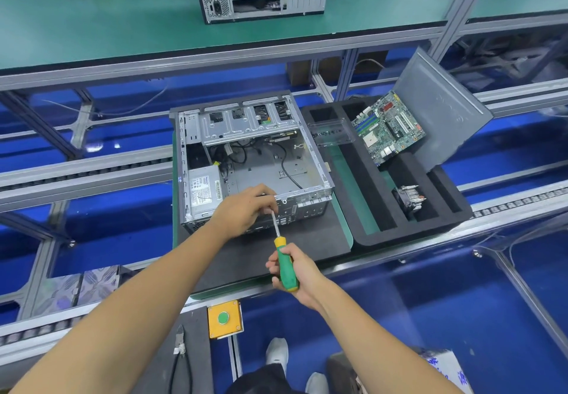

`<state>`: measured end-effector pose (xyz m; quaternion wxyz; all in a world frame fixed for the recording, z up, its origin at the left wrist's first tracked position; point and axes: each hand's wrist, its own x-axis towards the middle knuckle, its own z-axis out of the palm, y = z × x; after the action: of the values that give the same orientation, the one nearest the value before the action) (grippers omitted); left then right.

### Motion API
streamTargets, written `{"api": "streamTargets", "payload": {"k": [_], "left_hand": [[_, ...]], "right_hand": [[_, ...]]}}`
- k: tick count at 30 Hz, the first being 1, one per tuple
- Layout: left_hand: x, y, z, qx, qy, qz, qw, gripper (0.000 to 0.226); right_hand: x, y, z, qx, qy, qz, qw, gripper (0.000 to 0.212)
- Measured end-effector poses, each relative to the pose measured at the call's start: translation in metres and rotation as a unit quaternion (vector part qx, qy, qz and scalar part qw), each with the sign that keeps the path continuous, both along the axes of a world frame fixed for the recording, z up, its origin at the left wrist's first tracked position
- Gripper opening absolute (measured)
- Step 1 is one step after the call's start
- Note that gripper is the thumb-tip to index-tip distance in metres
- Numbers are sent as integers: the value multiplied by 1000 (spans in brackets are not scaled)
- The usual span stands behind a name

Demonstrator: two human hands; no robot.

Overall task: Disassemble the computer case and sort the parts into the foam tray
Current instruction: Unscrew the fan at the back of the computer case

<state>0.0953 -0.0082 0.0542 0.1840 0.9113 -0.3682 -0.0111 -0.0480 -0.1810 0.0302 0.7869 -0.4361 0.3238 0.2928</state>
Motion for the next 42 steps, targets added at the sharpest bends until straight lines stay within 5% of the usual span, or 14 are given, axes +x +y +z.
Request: {"api": "streamTargets", "payload": {"k": [2,6,9,13,17,24,29,33,38,42], "left_hand": [[-1,0,1,-7,10,-3,1000,22],[-3,0,3,-1,9,-3,1000,20],[-3,-1,3,-2,-1,1,1000,18],[-5,-2,4,-7,-5,7,1000,18],[-5,-3,5,-12,-4,10,1000,18],[-5,-2,6,-20,22,9,1000,22],[-5,-1,5,-21,20,13,999,21],[-6,-2,6,-21,4,12,1000,21],[-8,-2,8,-24,-3,10,1000,25],[-8,-2,8,-25,3,12,1000,21]], "right_hand": [[2,-1,3,-32,-10,3,999,13],[5,2,9,-76,-46,23,996,22],[6,3,14,-12,-15,27,999,8],[3,-6,13,77,-12,36,996,37],[-1,-13,6,96,-25,41,994,44],[8,-8,9,-15,-35,6,999,10],[13,-1,11,-78,-44,28,996,20],[13,-4,11,0,-17,37,999,11],[3,-19,-1,98,-29,63,993,37],[4,-22,3,69,-12,45,996,31]]}}
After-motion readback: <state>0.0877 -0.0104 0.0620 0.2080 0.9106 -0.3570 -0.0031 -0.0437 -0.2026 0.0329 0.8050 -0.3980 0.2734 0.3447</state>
